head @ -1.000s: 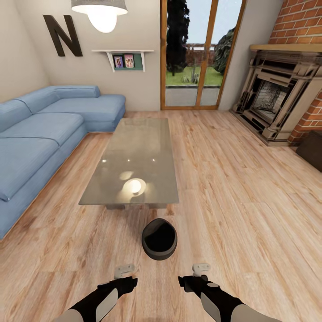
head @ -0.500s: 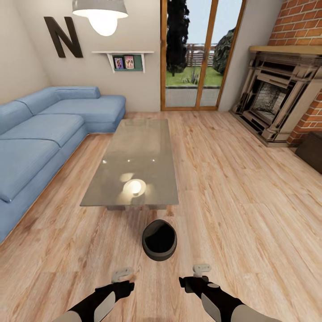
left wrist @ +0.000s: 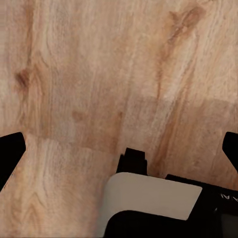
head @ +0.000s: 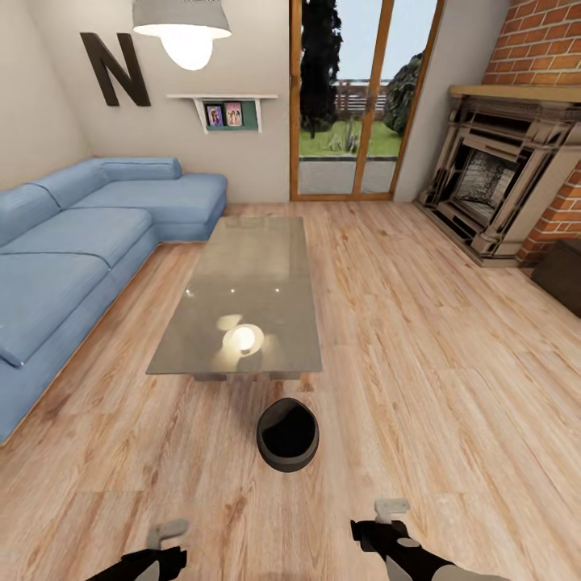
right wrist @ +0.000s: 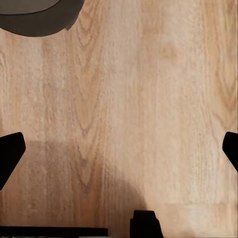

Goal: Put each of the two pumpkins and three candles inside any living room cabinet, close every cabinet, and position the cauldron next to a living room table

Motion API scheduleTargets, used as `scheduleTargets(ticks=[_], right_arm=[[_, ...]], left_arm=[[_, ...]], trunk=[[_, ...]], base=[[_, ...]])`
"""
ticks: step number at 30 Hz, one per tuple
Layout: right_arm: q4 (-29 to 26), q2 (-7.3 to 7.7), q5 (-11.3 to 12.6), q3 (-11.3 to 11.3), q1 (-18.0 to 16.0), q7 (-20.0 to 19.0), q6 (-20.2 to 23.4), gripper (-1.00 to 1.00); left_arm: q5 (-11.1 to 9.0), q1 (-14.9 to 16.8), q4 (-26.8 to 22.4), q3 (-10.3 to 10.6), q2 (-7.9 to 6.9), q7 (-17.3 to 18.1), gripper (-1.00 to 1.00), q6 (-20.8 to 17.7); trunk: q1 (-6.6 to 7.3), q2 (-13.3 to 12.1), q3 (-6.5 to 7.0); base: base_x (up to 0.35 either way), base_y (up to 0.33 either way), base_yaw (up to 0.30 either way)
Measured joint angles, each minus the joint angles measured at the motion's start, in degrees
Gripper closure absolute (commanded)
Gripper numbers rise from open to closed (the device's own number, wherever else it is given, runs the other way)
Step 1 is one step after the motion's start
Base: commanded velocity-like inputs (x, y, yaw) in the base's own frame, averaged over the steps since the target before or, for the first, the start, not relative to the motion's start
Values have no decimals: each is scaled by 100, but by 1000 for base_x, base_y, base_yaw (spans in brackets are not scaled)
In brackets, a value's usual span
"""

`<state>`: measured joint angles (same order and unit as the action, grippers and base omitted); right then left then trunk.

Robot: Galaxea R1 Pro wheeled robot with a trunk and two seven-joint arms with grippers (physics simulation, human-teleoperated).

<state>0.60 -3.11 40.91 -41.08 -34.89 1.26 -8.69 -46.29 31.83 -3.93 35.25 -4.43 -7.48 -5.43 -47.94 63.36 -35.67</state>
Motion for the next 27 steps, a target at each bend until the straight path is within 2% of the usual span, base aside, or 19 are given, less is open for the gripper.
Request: scheduleTargets(ticks=[2, 5, 10, 18, 22, 27], right_arm=[[105, 2, 15, -3, 43, 7, -157, -100], [173, 14, 23, 11, 281, 21, -259, -100], [202, 22, 16, 182, 865, 810, -288, -100], [215, 45, 11, 251, 1285, 1007, -272, -100], [210, 213, 11, 352, 1362, 1015, -257, -100], [217, 264, 10, 461, 1376, 1016, -221, -100]], left_arm=[[-6, -72, 161, 3, -14, -1, -100, 220], [14, -411, 271, 6, -82, -8, -100, 393], [50, -986, 296, 13, -134, -12, -100, 561], [55, -1258, 297, 26, -149, -11, -100, 650], [58, -1351, 297, 33, -167, -9, -100, 653], [59, -1442, 297, 44, -178, -11, -100, 650]], trunk=[[44, -80, 36], [89, -162, 72], [89, -162, 72], [242, -441, 198], [330, -602, 269], [439, -803, 359]], base=[[0, 0, 0], [0, 0, 0], [0, 0, 0], [0, 0, 0], [0, 0, 0], [0, 0, 0]])
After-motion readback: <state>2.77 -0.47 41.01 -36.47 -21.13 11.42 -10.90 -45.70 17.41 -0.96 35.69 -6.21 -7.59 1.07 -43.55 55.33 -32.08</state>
